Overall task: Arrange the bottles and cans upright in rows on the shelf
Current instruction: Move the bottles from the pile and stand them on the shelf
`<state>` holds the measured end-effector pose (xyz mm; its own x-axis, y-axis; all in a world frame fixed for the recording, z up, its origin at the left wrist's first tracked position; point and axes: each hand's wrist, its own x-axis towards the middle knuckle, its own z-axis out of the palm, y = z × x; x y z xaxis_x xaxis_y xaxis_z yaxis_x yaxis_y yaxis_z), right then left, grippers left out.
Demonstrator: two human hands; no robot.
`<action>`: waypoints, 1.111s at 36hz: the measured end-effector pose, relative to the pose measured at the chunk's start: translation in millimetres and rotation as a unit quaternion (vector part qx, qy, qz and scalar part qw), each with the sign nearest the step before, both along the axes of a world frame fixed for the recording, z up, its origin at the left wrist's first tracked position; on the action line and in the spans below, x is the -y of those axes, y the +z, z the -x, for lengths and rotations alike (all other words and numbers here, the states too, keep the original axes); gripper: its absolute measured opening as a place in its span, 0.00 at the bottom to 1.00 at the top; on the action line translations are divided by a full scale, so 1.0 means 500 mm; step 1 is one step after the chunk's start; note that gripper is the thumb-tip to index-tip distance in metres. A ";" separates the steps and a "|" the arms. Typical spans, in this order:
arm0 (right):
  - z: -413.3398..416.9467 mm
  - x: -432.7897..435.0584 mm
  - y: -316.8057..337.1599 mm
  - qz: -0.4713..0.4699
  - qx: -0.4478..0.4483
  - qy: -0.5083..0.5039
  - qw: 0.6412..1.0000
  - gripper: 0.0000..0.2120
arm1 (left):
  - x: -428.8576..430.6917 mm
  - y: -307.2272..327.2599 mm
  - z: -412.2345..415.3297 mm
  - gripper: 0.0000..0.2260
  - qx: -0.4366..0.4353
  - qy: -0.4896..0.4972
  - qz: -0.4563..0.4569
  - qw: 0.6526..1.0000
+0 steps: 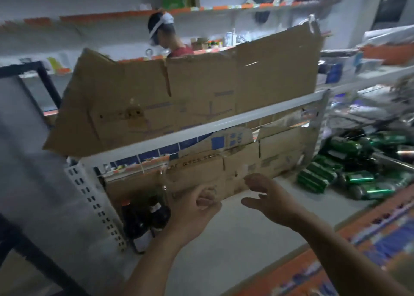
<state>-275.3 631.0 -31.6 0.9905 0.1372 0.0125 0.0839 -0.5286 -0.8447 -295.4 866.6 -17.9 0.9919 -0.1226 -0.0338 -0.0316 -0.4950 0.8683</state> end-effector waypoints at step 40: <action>-0.043 1.032 0.021 -0.021 0.025 -0.320 0.947 0.27 | 1.091 0.014 -0.343 0.14 0.027 -0.308 0.045 0.950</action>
